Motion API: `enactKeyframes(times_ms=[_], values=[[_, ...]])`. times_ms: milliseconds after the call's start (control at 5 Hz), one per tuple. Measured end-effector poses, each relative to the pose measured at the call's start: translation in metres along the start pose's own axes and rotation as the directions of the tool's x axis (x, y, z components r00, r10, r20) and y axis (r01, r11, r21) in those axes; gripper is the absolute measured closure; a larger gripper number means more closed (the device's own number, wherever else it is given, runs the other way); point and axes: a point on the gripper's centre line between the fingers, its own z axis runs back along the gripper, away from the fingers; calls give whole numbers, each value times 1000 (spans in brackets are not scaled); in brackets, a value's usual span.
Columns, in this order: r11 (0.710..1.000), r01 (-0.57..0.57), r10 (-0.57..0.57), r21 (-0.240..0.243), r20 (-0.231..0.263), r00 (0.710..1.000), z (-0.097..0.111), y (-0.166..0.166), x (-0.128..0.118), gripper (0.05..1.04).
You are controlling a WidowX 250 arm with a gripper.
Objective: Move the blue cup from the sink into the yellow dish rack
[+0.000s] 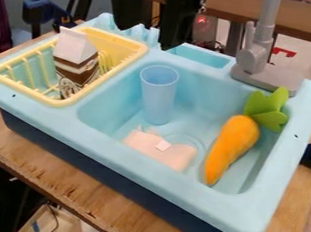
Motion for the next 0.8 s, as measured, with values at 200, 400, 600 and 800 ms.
enactKeyframes(times_ms=[200,400,600,800], values=[[1000,2,-2,-4,-26,1000,-8,-1,1,79],[999,-17,18,-41,16,1000,-21,1,20,79],[998,-13,13,-59,-1,1000,-40,4,33,78],[998,-18,19,-61,8,1000,-49,4,42,79]])
